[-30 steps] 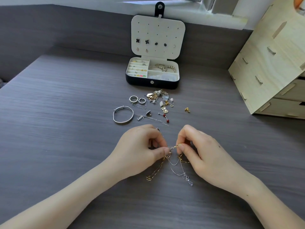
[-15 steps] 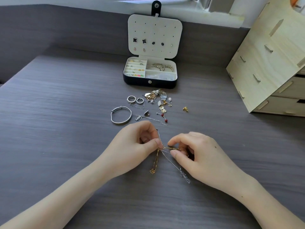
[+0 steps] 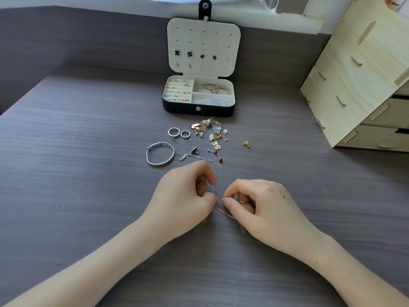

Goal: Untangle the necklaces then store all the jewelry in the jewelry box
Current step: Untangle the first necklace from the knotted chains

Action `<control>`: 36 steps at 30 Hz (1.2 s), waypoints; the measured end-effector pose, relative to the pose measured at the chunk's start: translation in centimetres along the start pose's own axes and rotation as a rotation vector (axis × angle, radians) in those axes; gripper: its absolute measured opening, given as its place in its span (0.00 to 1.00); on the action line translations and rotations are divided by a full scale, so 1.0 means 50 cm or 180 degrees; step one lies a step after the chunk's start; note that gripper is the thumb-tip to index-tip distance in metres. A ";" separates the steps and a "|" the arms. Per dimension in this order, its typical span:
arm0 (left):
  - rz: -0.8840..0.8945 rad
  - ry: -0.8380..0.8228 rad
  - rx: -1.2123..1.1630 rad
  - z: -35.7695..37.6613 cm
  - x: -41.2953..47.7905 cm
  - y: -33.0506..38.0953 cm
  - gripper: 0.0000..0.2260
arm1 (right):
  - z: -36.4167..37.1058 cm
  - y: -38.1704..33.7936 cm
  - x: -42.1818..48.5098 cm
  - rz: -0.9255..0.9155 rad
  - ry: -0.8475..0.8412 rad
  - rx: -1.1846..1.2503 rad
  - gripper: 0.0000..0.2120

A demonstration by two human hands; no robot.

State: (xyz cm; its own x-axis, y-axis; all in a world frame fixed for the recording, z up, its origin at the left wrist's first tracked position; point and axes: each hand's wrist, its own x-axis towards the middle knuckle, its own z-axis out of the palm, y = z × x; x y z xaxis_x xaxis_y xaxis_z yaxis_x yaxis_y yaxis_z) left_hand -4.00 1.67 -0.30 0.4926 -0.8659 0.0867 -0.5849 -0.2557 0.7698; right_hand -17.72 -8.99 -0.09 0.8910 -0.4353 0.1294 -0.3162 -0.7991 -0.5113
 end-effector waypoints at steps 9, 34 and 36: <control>0.0163 0.0436 0.0208 0.011 0.008 -0.003 0.10 | 0.000 0.002 -0.001 0.0136 0.0042 0.0142 0.07; -0.0050 0.0098 -0.0184 0.003 0.008 -0.007 0.18 | -0.033 -0.015 0.011 0.1043 0.0021 0.1893 0.14; -0.0060 0.0134 -0.0214 0.004 0.008 -0.006 0.19 | -0.031 -0.017 0.012 0.1072 0.0010 0.1732 0.16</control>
State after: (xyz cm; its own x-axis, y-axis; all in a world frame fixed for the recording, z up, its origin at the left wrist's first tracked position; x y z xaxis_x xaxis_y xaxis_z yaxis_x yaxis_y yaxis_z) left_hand -3.76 1.31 -0.60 0.5307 -0.8420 0.0971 -0.5313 -0.2412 0.8122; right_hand -17.43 -9.19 1.73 0.7704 -0.6278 -0.1115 -0.3671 -0.2938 -0.8826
